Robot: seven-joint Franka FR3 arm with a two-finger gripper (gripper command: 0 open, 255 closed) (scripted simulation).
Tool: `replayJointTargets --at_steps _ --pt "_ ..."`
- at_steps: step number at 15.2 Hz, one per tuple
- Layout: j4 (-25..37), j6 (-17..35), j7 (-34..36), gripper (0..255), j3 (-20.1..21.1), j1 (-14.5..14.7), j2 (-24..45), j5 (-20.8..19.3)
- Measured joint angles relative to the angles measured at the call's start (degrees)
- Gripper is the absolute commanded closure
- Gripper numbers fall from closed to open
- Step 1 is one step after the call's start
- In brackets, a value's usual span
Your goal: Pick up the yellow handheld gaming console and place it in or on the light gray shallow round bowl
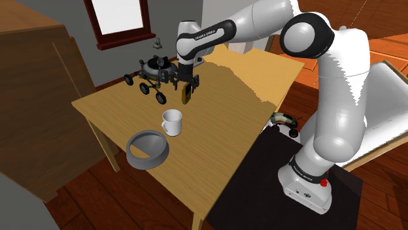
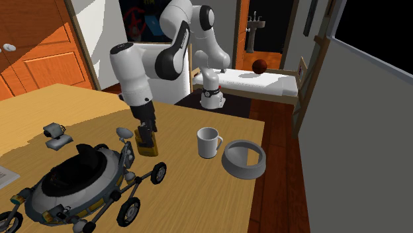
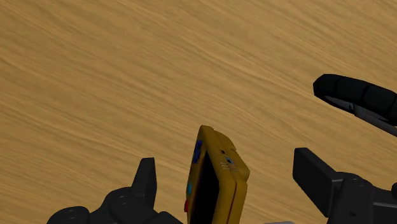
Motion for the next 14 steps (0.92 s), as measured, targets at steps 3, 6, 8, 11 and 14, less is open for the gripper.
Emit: replayJointTargets --at_steps 3,6,8,11,14 --pt "-0.1 0.2 0.0 0 0.0 0.0 0.0 0.0" --pt "-0.1 0.2 0.0 255 0.0 0.0 0.0 0.0" --pt "-0.1 0.2 0.0 255 0.0 0.0 0.0 0.0" --pt "-0.1 0.2 0.0 255 0.0 0.0 0.0 0.0" --pt "-0.1 0.2 0.1 255 0.0 0.1 0.0 0.0"
